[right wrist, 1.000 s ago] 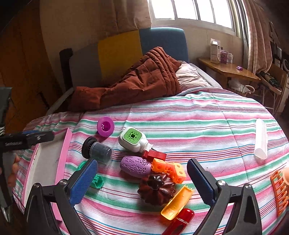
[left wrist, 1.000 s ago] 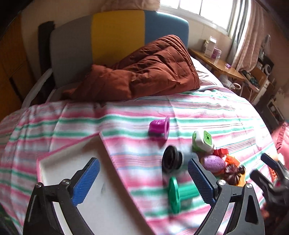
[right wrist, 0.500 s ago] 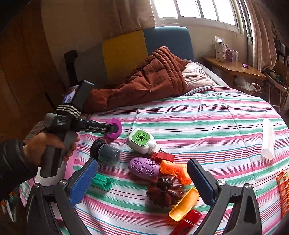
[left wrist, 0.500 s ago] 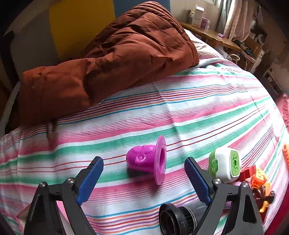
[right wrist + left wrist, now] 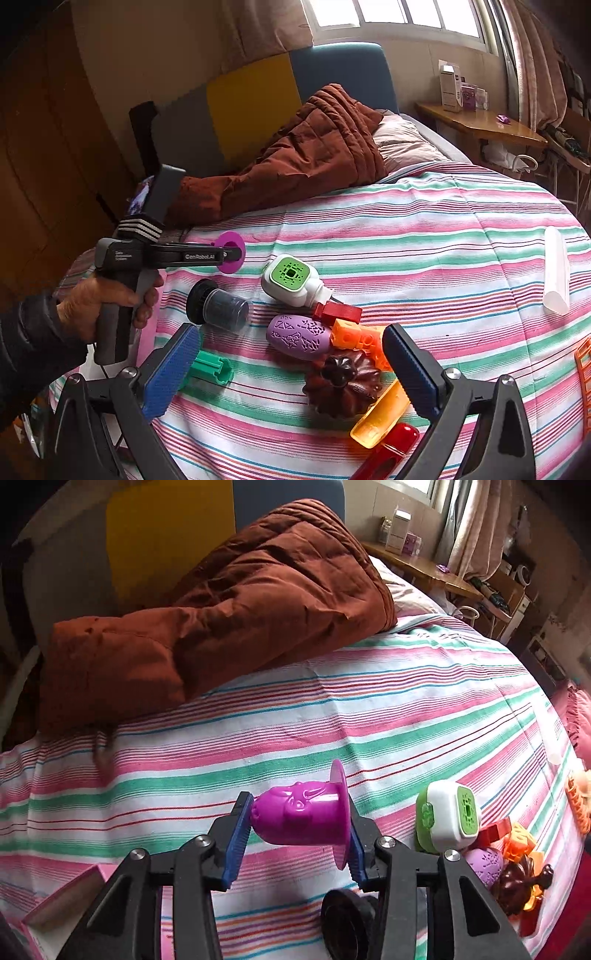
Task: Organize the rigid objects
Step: 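Grasp the green spool with the right gripper while the left gripper lifts the magenta cup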
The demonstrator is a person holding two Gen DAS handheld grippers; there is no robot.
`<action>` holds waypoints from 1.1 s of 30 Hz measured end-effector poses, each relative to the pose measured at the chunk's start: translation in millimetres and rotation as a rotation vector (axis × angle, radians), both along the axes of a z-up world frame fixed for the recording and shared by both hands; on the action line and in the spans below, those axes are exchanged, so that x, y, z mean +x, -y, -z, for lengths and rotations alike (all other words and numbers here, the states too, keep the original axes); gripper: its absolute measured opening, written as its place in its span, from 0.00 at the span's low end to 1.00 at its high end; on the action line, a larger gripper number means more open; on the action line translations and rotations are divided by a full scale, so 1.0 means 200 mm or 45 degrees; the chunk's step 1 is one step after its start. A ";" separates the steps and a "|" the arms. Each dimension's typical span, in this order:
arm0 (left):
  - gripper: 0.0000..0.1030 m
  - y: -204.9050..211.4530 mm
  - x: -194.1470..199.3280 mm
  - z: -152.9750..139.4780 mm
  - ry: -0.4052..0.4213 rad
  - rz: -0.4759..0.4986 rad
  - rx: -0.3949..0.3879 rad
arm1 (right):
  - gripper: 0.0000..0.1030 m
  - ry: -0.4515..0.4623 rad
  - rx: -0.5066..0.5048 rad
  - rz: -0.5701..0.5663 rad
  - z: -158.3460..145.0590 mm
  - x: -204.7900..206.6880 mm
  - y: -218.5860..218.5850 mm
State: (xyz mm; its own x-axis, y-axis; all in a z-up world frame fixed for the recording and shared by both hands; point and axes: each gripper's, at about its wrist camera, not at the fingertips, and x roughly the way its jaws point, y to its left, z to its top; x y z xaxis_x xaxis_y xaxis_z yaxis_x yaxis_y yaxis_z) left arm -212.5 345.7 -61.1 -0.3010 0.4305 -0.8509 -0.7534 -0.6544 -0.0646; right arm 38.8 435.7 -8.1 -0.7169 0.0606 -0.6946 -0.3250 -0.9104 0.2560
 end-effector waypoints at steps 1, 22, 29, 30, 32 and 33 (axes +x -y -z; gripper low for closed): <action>0.45 0.03 0.02 -0.03 -0.007 -0.001 0.012 | 0.98 0.010 0.007 -0.002 0.01 0.00 0.00; 0.45 1.04 0.68 -0.29 -0.129 -0.294 0.223 | 0.79 0.151 0.087 -0.340 0.12 -0.08 0.33; 0.45 1.33 0.77 -0.30 -0.147 -0.421 0.260 | 0.81 0.238 -0.011 -0.352 0.20 -0.23 0.47; 0.45 1.37 0.77 -0.30 -0.145 -0.437 0.274 | 0.81 0.250 -0.005 -0.323 0.21 -0.25 0.48; 0.45 1.45 0.79 -0.33 -0.149 -0.472 0.295 | 0.81 0.271 -0.015 -0.287 0.25 -0.31 0.49; 0.45 1.49 0.79 -0.34 -0.154 -0.483 0.300 | 0.81 0.282 -0.032 -0.261 0.26 -0.33 0.49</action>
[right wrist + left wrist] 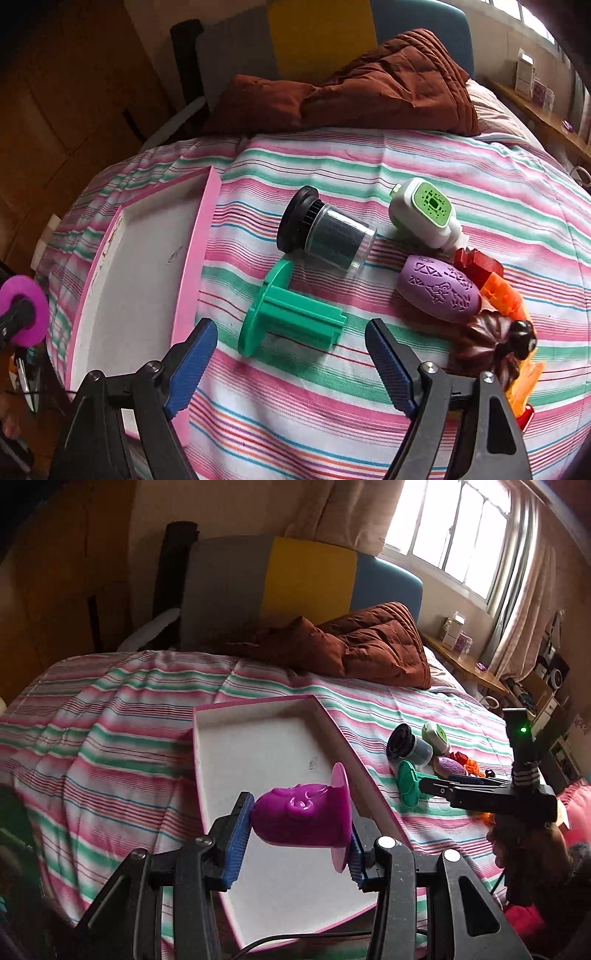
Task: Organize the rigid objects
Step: 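Grasp the green spool with the right gripper while the left gripper lifts the magenta cup, then carry the magenta cup into the white tray and open the left gripper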
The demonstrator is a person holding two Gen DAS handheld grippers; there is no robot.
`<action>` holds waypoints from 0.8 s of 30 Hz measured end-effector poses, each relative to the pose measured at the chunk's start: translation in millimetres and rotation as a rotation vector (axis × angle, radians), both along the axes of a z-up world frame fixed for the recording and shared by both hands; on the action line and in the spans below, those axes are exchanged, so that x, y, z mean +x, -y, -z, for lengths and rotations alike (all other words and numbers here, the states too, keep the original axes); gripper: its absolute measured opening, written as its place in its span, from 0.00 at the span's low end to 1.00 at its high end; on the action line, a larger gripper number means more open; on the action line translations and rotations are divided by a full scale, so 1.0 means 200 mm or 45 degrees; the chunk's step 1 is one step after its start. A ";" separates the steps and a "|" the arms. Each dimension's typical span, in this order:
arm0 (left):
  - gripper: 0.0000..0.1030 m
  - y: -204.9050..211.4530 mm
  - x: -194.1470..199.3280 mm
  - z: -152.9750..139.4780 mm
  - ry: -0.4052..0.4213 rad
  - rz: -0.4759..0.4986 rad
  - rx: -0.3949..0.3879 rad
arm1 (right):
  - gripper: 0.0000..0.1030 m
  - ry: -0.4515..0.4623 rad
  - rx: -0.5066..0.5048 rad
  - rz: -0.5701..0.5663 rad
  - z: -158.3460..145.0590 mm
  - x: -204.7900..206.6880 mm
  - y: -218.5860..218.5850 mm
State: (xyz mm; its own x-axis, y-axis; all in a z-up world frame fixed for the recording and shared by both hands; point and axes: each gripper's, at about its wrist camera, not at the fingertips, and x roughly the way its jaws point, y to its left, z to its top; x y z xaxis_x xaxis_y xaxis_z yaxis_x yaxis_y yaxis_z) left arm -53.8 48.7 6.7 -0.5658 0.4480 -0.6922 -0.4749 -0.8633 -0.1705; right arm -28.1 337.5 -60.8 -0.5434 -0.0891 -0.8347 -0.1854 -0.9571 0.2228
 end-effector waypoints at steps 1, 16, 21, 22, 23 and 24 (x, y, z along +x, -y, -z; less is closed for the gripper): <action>0.45 0.04 0.01 -0.01 -0.010 -0.015 0.004 | 0.81 0.011 -0.001 0.027 0.02 -0.03 0.00; 0.45 0.52 0.02 -0.02 0.012 -0.247 0.080 | 0.61 0.082 0.195 -0.170 0.10 0.07 0.17; 0.45 0.40 -0.04 0.02 0.045 -0.192 0.071 | 0.61 0.059 0.159 -0.153 0.12 0.11 0.12; 0.45 0.37 -0.06 0.02 0.050 -0.184 0.069 | 0.61 0.054 0.160 -0.158 0.12 0.10 0.13; 0.45 0.33 -0.09 0.03 0.059 -0.177 0.068 | 0.61 0.049 0.161 -0.163 0.12 0.10 0.12; 0.45 0.30 -0.12 0.03 0.072 -0.168 0.071 | 0.61 0.045 0.156 -0.164 0.12 0.10 0.12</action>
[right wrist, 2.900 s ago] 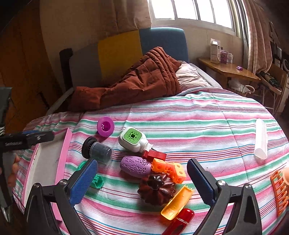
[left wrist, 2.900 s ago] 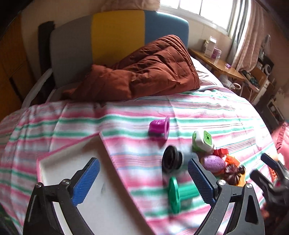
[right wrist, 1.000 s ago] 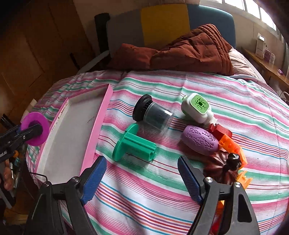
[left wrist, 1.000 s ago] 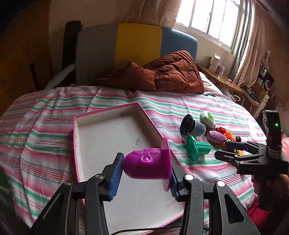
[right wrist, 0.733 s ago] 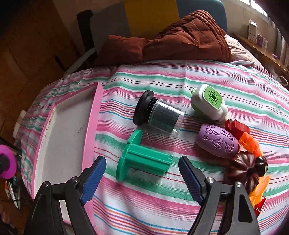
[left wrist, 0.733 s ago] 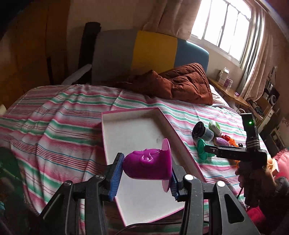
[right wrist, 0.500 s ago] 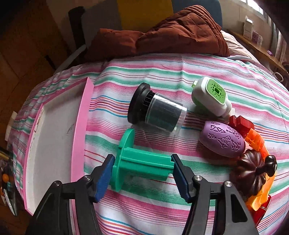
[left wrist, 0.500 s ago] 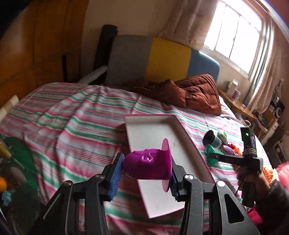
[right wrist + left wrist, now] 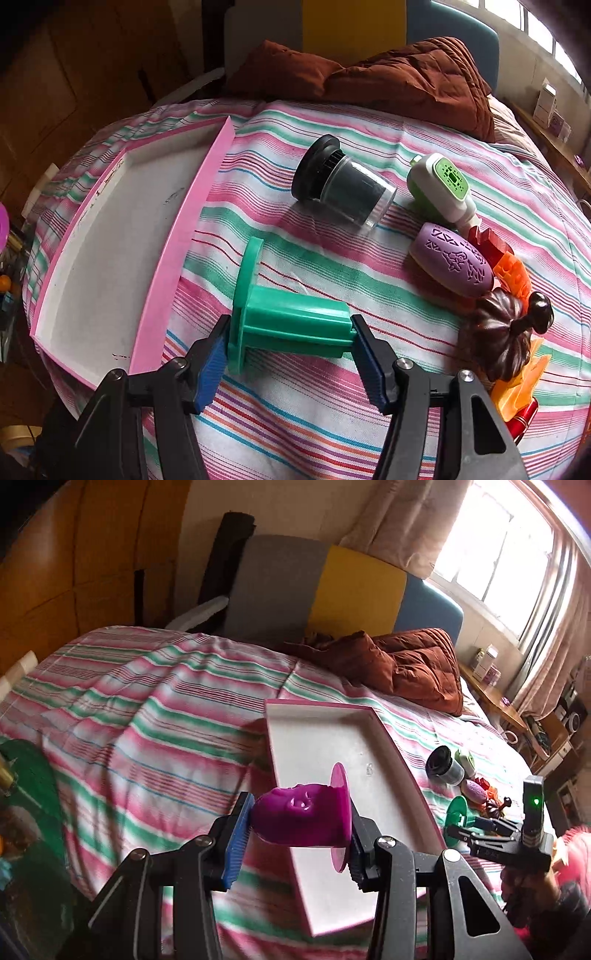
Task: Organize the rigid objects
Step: 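Carry the magenta cup into the white tray and open the left gripper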
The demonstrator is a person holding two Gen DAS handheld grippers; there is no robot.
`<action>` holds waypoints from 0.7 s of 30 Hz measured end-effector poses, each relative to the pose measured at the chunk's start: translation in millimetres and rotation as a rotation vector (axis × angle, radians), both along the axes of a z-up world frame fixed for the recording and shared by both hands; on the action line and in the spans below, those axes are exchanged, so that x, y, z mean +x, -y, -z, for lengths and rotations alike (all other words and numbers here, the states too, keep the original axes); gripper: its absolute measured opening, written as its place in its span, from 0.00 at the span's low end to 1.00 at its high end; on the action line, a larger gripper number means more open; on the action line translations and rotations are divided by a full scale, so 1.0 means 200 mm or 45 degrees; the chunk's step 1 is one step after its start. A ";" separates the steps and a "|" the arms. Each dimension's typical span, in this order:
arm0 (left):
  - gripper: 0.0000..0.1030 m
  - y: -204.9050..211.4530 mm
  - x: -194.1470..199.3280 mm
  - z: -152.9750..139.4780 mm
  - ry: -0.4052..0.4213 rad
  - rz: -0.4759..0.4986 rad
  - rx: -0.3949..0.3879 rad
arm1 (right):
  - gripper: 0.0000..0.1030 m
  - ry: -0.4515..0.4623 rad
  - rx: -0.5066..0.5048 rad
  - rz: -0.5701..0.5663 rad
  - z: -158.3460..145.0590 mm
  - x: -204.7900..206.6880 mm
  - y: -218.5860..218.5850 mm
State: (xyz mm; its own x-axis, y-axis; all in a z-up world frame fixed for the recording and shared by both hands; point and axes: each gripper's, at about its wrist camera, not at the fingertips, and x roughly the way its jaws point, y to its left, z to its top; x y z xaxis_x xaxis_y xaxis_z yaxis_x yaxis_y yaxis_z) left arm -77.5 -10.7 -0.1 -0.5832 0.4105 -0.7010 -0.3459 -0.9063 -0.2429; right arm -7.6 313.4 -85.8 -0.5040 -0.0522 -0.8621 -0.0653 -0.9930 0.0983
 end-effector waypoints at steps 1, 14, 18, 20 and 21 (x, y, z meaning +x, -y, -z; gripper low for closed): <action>0.45 -0.04 -0.03 0.01 0.010 0.010 0.004 | 0.61 -0.003 -0.008 0.000 0.00 0.00 -0.01; 0.45 -0.43 -0.63 0.29 0.138 0.007 -0.167 | 0.61 0.002 0.005 -0.014 0.01 -0.02 0.00; 0.48 -0.47 -0.78 0.35 0.157 -0.043 -0.205 | 0.61 0.007 0.011 -0.016 0.01 -0.02 0.01; 0.55 -0.47 -0.81 0.35 0.165 -0.048 -0.195 | 0.61 0.008 0.012 -0.017 0.01 -0.02 0.01; 0.57 -0.47 -0.81 0.35 0.166 -0.048 -0.190 | 0.61 0.009 0.011 -0.018 0.01 -0.02 0.00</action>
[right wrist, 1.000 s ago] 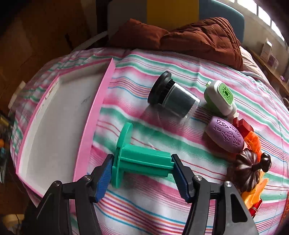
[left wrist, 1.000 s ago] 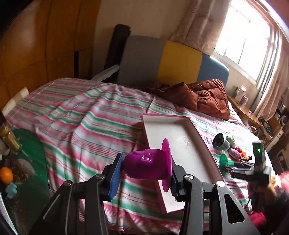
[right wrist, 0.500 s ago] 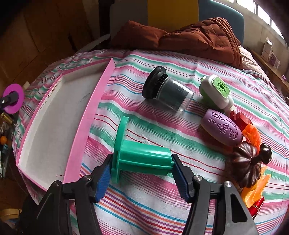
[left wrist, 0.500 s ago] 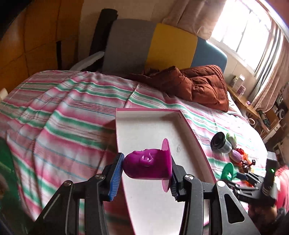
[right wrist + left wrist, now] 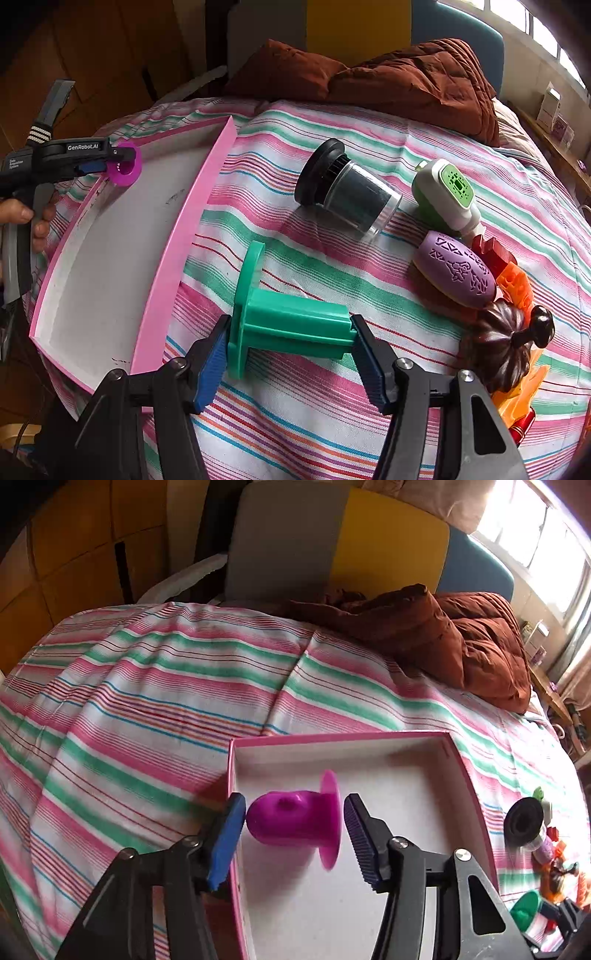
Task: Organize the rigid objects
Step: 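Carry the magenta cup into the white tray and open the left gripper, then carry the green spool into the tray beside the cup and open the right gripper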
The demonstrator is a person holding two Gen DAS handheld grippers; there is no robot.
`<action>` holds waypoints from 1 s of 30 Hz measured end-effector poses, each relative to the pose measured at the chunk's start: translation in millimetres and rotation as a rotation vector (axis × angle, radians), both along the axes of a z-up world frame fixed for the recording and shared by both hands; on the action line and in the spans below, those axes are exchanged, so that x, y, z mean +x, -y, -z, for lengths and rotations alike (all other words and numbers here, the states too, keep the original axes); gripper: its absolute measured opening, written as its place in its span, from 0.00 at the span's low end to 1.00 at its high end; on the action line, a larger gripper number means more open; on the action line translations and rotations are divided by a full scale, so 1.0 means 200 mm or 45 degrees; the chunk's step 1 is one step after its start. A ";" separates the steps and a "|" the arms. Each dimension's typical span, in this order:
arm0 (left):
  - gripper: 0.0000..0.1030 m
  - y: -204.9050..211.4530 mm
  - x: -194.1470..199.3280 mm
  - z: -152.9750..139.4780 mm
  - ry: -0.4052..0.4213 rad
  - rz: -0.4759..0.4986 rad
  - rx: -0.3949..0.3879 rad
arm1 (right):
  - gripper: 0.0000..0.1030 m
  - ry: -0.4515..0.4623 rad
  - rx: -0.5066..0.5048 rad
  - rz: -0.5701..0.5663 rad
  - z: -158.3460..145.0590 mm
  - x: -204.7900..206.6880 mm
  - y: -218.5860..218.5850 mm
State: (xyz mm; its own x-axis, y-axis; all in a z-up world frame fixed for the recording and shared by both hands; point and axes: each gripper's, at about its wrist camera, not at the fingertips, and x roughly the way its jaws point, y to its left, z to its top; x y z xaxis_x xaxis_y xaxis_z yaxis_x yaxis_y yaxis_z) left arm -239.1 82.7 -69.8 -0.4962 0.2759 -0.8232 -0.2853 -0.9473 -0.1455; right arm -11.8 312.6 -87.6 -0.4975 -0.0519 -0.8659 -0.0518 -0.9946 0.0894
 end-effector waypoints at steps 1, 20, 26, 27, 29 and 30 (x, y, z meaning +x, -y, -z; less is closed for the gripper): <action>0.58 0.00 0.01 -0.01 -0.008 0.002 -0.001 | 0.61 0.000 0.000 -0.002 0.00 0.00 0.00; 0.76 0.23 0.81 -0.13 -0.149 -0.029 -0.083 | 0.60 0.001 0.064 0.005 0.02 0.00 0.04; 0.82 0.24 0.98 -0.14 -0.171 -0.011 -0.112 | 0.60 -0.006 0.032 0.031 0.03 0.01 0.01; 0.82 0.24 1.00 -0.14 -0.179 -0.005 -0.121 | 0.60 -0.009 0.035 0.032 0.03 0.01 0.01; 0.82 0.24 1.02 -0.15 -0.194 -0.007 -0.131 | 0.60 -0.016 0.046 0.035 0.03 0.01 0.02; 0.82 0.25 1.03 -0.16 -0.198 -0.006 -0.130 | 0.60 -0.018 0.049 0.037 0.03 0.01 0.02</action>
